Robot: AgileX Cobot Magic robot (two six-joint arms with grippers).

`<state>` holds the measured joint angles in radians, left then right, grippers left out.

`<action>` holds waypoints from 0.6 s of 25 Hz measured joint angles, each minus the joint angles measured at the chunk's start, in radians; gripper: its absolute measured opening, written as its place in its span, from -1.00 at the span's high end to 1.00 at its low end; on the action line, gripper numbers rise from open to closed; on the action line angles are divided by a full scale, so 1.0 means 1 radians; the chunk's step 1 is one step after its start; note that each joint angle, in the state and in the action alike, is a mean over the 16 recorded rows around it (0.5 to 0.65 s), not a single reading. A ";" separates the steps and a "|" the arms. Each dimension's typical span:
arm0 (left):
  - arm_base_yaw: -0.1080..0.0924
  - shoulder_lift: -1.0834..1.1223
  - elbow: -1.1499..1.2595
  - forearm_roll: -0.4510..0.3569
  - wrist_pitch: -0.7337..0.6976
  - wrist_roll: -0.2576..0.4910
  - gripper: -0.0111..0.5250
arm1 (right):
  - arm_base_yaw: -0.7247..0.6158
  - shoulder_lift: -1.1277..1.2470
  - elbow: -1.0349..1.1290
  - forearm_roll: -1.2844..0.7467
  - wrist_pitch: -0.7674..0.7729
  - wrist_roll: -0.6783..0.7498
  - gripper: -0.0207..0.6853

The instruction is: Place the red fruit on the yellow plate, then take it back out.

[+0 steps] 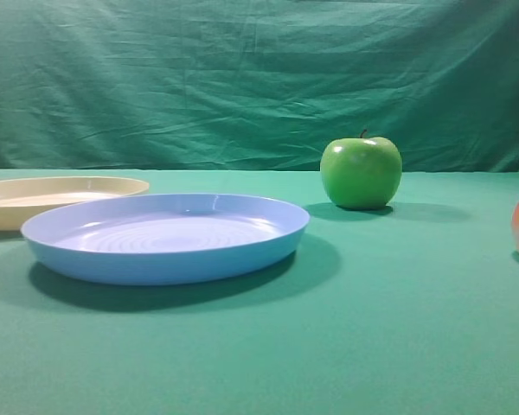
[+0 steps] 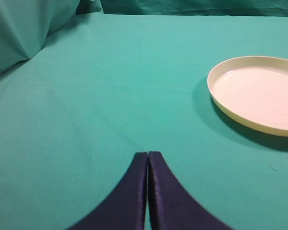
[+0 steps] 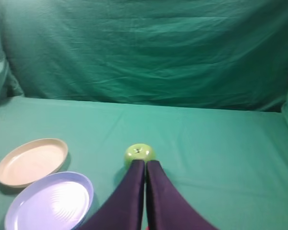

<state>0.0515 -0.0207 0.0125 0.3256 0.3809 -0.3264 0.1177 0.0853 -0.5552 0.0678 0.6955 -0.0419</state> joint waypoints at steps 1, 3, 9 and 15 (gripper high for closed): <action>0.000 0.000 0.000 0.000 0.000 0.000 0.96 | -0.013 -0.007 0.039 -0.003 -0.033 -0.002 0.94; 0.000 0.000 0.000 0.000 0.000 0.000 0.96 | -0.035 -0.023 0.116 -0.008 -0.096 -0.005 0.94; 0.000 0.000 0.000 0.000 0.000 0.000 0.96 | -0.065 -0.058 0.320 -0.023 -0.242 -0.009 0.94; 0.000 0.000 0.000 0.000 0.000 0.000 0.96 | -0.070 -0.084 0.457 -0.037 -0.286 -0.009 0.94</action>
<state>0.0515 -0.0207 0.0125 0.3256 0.3809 -0.3264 0.0476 0.0012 -0.0984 0.0309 0.4095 -0.0507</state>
